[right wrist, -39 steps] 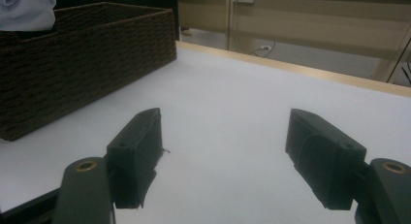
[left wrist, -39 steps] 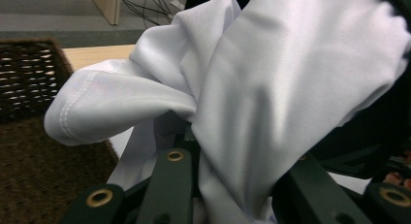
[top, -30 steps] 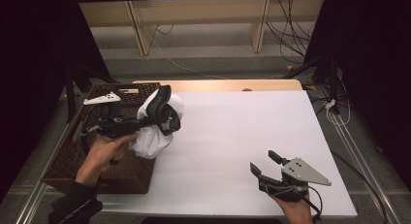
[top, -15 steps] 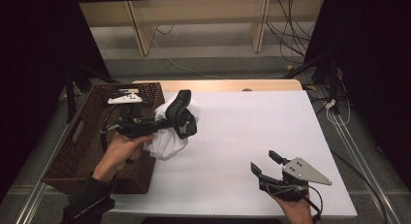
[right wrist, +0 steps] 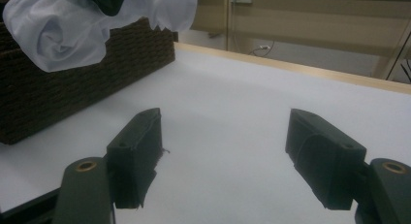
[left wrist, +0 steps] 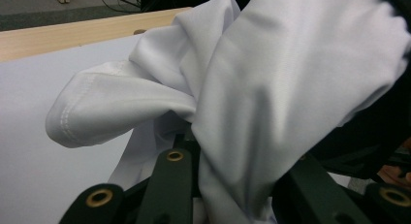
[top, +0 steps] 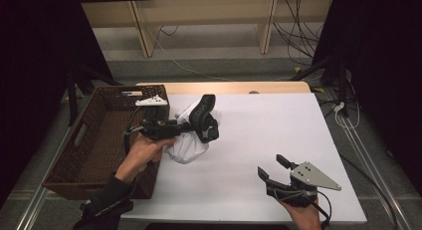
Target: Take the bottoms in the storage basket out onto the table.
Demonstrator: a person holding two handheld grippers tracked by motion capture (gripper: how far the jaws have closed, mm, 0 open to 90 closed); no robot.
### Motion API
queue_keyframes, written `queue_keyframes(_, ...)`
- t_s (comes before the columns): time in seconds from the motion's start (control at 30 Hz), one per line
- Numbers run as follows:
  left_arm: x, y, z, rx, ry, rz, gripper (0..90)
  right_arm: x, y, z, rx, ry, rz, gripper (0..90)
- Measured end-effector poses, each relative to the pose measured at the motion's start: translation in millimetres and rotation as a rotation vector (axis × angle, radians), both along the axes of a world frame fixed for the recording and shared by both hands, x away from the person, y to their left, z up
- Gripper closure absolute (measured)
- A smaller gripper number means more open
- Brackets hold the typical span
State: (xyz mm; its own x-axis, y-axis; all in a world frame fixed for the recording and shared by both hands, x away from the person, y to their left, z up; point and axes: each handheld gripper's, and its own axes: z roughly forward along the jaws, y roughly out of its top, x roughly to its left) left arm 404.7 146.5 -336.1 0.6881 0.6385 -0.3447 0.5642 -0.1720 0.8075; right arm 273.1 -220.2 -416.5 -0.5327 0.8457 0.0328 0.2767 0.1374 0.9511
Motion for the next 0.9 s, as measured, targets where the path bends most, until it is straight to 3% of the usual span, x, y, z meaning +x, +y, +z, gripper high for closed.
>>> queue_keyframes(0.9,10.3,-33.8,-19.9,0.019,0.021,0.006,74.4,-0.2,0.1,0.2,-0.003,0.0,0.002,30.2)
